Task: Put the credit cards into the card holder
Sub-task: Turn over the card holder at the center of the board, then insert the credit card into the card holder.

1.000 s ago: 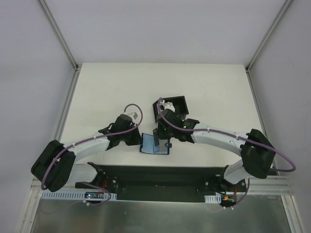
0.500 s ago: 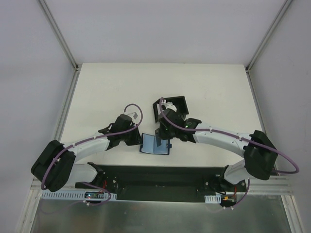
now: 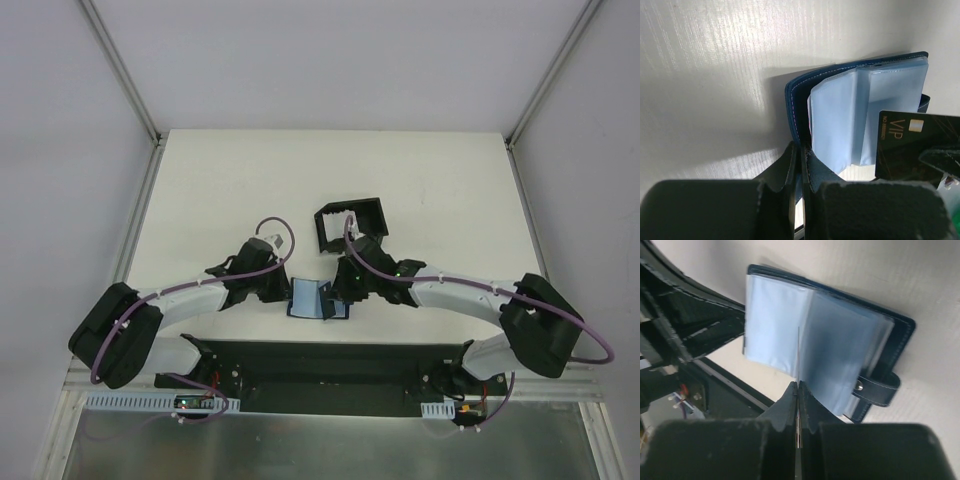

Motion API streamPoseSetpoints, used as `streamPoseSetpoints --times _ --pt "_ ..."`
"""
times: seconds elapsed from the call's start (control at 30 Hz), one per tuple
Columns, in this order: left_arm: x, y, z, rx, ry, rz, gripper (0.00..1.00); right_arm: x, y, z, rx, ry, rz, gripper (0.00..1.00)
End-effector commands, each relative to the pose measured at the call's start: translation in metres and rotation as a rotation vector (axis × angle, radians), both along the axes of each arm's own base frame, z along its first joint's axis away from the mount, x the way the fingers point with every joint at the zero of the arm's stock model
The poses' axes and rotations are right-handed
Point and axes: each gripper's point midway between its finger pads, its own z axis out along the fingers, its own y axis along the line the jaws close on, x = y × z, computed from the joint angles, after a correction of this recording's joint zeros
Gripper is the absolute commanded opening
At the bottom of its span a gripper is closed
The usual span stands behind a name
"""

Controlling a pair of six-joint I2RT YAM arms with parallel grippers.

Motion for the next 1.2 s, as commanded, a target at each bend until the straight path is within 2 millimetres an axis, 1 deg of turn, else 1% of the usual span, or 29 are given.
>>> streamPoseSetpoints --times 0.0,0.07,0.13,0.17,0.23,0.3,0.4,0.5,0.63,0.87,1.03,1.17 --pt "-0.006 0.003 -0.011 0.012 0.029 0.019 0.00 0.012 0.040 0.031 0.218 -0.019 0.008 0.00" --pt "-0.007 0.004 -0.014 0.015 0.038 0.027 0.00 0.014 0.042 0.025 0.217 -0.001 0.000 0.00" --pt "-0.007 0.005 -0.015 0.017 0.042 0.029 0.00 0.016 0.042 0.025 0.222 0.009 -0.017 0.00" --pt "-0.007 0.004 -0.014 0.013 0.038 0.030 0.00 0.018 0.039 0.023 0.210 0.007 -0.034 0.00" --pt "-0.006 0.005 -0.013 0.013 0.038 0.035 0.00 0.020 0.029 0.012 0.168 0.018 -0.069 0.00" --pt "-0.007 0.005 -0.014 0.013 0.040 0.034 0.00 0.022 0.020 0.007 0.158 0.025 -0.097 0.00" --pt "-0.007 0.005 -0.014 0.012 0.042 0.036 0.00 0.023 0.009 -0.007 0.131 0.035 -0.118 0.00" --pt "-0.008 0.004 -0.016 0.011 0.050 0.034 0.00 0.022 0.010 -0.018 0.159 0.061 -0.129 0.00" --pt "-0.009 0.004 -0.019 0.013 0.060 0.037 0.00 0.023 0.015 -0.028 0.200 0.077 -0.134 0.00" --pt "-0.015 0.008 -0.031 0.028 0.093 0.044 0.00 0.022 0.004 -0.050 0.177 0.098 -0.182 0.00" --pt "-0.020 0.013 -0.039 0.049 0.114 0.049 0.00 0.020 -0.003 -0.058 0.162 0.104 -0.188 0.01" --pt "-0.020 0.013 -0.042 0.057 0.122 0.052 0.00 0.018 0.005 -0.062 0.184 0.135 -0.168 0.00"
